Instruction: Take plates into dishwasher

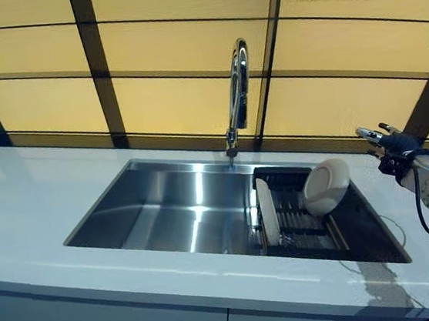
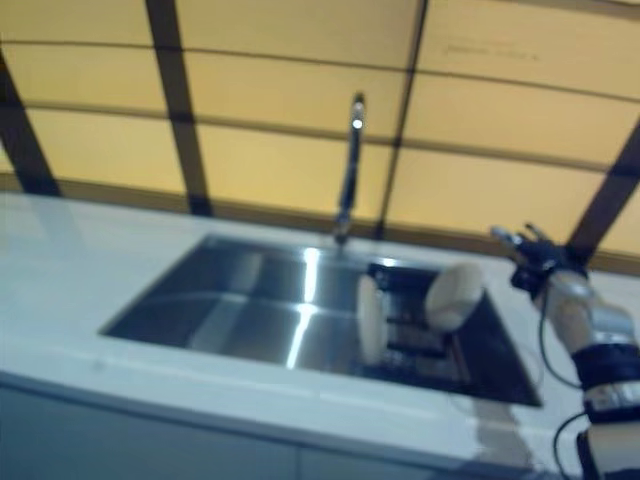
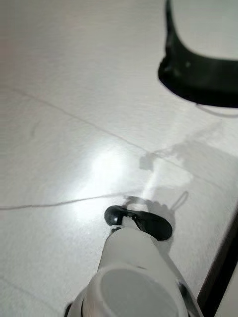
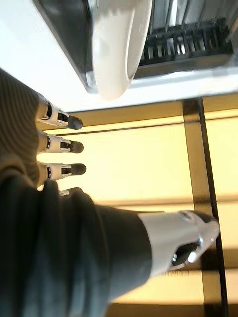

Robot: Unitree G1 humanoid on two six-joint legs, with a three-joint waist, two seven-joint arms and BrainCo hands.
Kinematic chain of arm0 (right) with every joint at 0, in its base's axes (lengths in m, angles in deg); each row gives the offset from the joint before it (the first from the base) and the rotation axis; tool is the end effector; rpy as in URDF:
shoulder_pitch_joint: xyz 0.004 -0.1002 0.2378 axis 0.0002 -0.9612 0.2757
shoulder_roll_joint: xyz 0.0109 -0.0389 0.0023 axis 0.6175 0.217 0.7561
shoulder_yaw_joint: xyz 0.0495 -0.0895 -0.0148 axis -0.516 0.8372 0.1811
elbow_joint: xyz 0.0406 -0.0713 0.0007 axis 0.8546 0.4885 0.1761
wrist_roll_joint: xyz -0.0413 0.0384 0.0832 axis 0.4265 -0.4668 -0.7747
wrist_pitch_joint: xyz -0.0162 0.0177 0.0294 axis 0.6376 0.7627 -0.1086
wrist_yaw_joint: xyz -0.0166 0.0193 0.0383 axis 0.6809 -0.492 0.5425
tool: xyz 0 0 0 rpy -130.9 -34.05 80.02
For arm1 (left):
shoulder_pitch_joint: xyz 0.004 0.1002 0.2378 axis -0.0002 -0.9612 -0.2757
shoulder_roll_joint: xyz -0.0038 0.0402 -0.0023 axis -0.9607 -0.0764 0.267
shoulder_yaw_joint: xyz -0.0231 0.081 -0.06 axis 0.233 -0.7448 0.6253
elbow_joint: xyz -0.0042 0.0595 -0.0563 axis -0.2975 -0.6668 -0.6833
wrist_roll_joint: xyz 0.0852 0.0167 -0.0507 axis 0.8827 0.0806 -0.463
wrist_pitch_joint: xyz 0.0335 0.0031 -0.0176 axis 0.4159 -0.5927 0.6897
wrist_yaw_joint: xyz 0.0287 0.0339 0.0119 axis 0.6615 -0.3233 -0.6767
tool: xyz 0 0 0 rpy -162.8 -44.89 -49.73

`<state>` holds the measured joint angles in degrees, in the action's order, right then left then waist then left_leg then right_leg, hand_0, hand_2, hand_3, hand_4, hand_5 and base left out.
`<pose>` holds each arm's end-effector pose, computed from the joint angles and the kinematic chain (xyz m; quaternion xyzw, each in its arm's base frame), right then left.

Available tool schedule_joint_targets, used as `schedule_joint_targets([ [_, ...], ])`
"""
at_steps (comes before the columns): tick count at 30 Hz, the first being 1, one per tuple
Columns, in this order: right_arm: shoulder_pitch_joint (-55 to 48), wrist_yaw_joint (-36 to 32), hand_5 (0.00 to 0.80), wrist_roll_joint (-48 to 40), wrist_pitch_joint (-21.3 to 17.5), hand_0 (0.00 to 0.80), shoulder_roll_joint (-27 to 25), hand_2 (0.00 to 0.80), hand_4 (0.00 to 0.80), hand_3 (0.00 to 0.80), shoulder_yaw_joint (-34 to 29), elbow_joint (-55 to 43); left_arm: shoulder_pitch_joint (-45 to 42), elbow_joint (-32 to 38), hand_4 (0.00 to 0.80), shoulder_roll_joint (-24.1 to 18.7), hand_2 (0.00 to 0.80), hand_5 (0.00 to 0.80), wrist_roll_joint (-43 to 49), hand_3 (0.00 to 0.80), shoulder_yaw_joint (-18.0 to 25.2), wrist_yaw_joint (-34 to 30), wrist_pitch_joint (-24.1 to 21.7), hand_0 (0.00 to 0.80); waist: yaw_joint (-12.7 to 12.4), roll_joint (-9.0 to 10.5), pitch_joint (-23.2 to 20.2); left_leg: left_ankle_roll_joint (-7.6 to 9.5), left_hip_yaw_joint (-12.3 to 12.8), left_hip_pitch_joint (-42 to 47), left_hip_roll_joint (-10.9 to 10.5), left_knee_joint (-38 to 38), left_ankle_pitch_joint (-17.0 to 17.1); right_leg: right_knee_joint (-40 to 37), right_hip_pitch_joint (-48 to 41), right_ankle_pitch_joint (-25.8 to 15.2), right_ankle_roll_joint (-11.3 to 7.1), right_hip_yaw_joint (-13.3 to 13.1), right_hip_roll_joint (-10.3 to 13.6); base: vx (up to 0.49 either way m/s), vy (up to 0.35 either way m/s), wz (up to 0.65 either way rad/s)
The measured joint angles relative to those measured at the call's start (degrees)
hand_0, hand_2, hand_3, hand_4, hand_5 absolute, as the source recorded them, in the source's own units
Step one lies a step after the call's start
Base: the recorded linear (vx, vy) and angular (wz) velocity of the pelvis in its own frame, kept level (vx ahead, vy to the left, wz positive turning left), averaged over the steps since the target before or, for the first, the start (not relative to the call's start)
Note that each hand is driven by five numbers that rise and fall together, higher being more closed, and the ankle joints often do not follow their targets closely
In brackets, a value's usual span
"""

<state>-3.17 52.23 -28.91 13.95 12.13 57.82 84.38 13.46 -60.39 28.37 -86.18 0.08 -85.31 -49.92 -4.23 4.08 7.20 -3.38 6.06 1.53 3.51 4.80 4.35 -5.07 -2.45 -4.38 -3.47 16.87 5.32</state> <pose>0.3072 -0.3121 0.2280 0.0661 0.0112 -0.1725 0.9827 0.0511 0.2651 -0.1067 0.1296 0.6507 0.0948 0.7422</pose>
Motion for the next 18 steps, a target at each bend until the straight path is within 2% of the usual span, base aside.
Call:
schedule_joint_targets([
  [4, 2.6, 0.6, 0.000, 1.5, 0.7, 0.000, -0.1, 0.000, 0.000, 0.000, 2.1, 2.5, 0.5, 0.2, 0.000, -0.5, 0.000, 0.000, -0.3, 0.000, -0.3, -0.3, -0.3, 0.000, -1.4, -0.13, 2.2, -0.04, -0.4, -1.4, 0.0, 0.0, 0.3, 0.1, 1.1, -0.2, 0.24, 0.5, -0.1, -0.044, -0.033, 0.07],
  [10, 7.6, 1.8, 0.000, 4.0, 0.9, 0.000, -0.6, 0.000, 0.000, 0.000, 3.8, 4.1, 1.1, 2.5, 0.000, -1.3, 0.000, 0.000, -1.2, 0.000, -1.2, -0.3, -1.1, 0.000, -1.7, -0.19, 6.4, 0.02, -1.5, -3.6, -0.4, 0.0, 1.0, 0.2, 2.7, -0.5, 0.45, 1.3, 0.0, -0.023, -0.017, 0.09],
  [18, 11.1, 2.2, 0.000, 7.1, 1.5, 0.000, -4.2, 0.000, 0.000, 0.000, 5.0, 7.0, 3.0, 3.8, 0.000, -1.7, 0.000, 0.000, -2.7, 0.000, -1.2, -0.2, -2.5, 0.000, -2.9, -0.57, 10.0, 0.07, -1.8, -4.7, -0.5, 0.0, 1.0, 0.2, 3.6, -0.5, 0.45, 1.8, 0.2, 0.000, -0.006, 0.02],
])
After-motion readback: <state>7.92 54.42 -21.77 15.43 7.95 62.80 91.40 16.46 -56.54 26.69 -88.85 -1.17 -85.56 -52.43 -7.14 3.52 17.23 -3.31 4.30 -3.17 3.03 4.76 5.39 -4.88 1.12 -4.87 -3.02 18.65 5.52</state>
